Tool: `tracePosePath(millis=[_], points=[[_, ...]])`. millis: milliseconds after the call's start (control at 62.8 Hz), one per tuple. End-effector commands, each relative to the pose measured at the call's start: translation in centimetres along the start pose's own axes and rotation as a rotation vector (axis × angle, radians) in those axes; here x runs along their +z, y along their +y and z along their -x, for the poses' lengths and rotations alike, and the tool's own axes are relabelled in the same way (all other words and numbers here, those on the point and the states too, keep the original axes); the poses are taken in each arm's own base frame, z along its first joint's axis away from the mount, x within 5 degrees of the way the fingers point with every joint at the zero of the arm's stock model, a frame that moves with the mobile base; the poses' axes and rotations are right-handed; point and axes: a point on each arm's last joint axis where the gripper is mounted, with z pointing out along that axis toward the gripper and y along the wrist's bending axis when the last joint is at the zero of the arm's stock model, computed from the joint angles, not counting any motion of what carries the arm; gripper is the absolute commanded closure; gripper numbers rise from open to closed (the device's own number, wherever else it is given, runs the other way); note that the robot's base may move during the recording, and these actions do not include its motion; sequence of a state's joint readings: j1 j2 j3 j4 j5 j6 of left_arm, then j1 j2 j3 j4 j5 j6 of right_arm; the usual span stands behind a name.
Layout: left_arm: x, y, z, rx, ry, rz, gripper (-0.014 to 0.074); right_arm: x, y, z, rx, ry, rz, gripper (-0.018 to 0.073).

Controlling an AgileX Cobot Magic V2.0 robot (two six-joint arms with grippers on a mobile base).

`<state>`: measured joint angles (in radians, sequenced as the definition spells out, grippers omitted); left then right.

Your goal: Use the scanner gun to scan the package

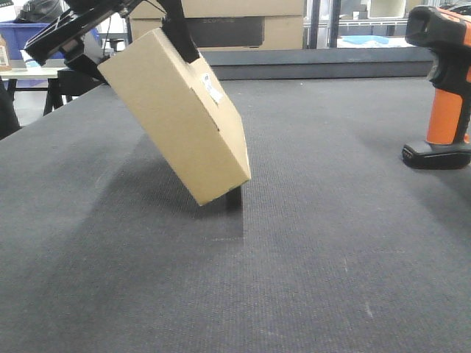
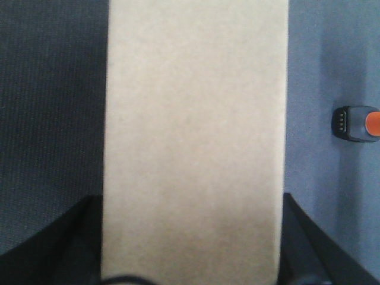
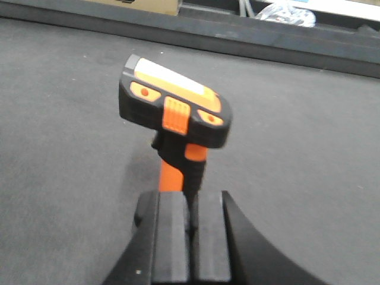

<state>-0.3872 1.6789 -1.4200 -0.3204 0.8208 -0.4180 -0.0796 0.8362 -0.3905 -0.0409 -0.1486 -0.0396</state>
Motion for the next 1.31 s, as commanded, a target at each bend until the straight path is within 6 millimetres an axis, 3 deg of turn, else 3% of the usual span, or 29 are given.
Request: tracePosePath(millis=[0, 111, 303, 876, 988, 1179, 1226, 1290], points=[[0.0, -0.3, -0.1, -0.002, -0.008, -0.014, 0.0708, 1.6, 0.0, 0.2, 0.052, -0.051, -0.001, 0.0728], [0.0, -0.3, -0.1, -0.002, -0.007, -0.013, 0.0708, 3.5, -0.2, -0.4, 0.209, -0.062, -0.019, 0.0728], [0.0, -0.3, -0.1, -0.002, -0.007, -0.013, 0.0708, 6.5, -0.1, -2.6, 0.271, -0.013, -0.030, 0.0728], [0.0, -0.2, -0.2, -0.002, 0.007, -0.007, 0.0708, 10.8, 0.5, -6.8, 0.258, -0.025, -0.028, 0.0714], [0.0, -0.2, -0.2, -0.002, 0.007, -0.007, 0.0708, 11.3, 0.9, -7.5, 0.253, -0.022, -0.014, 0.0544], [0.0, -0.2, -0.2, -0.002, 0.013, -0.004, 0.0708, 11.5, 1.3, -7.7, 0.249, -0.036, 0.000, 0.0050], [0.0, -0.2, -0.3, -0.002, 0.018, -0.002, 0.0708, 11.5, 1.3, -7.6, 0.250, -0.044, -0.001, -0.0019], [0.0, -0.2, -0.3, -0.002, 0.024, 0.001, 0.0708, 11.5, 1.2, -7.4, 0.258, -0.067, -0.011, -0.0010]])
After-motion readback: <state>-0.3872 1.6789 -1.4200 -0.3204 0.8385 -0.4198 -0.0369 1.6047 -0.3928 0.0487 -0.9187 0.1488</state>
